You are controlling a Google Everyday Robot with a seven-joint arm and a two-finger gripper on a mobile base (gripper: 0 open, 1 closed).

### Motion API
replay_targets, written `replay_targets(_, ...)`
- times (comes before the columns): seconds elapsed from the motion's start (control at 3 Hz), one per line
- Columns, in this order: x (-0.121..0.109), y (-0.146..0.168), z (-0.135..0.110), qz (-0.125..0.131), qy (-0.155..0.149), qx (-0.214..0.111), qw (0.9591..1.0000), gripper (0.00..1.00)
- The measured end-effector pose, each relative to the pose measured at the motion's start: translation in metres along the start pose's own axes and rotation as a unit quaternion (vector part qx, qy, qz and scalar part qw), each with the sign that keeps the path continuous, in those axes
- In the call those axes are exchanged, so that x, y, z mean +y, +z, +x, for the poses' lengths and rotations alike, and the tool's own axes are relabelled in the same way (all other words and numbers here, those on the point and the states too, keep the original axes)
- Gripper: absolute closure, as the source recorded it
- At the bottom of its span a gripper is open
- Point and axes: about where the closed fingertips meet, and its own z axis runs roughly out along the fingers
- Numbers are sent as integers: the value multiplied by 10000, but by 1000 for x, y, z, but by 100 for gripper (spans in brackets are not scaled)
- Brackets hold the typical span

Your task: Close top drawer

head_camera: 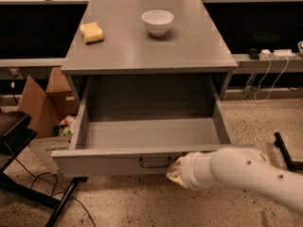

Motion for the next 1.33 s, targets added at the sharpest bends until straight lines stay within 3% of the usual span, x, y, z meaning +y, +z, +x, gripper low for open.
replay_targets(0.33, -32, -1, -3, 125, -88, 9, 9999, 100)
replay_targets(0.67, -101, -4, -17, 444, -300, 16, 9986, 100)
replay_targets(1.0, -128, -5, -26, 581, -400, 8, 9975, 100)
replay_targets(1.33, -187, -6, -45, 873, -594, -46, 9944, 100)
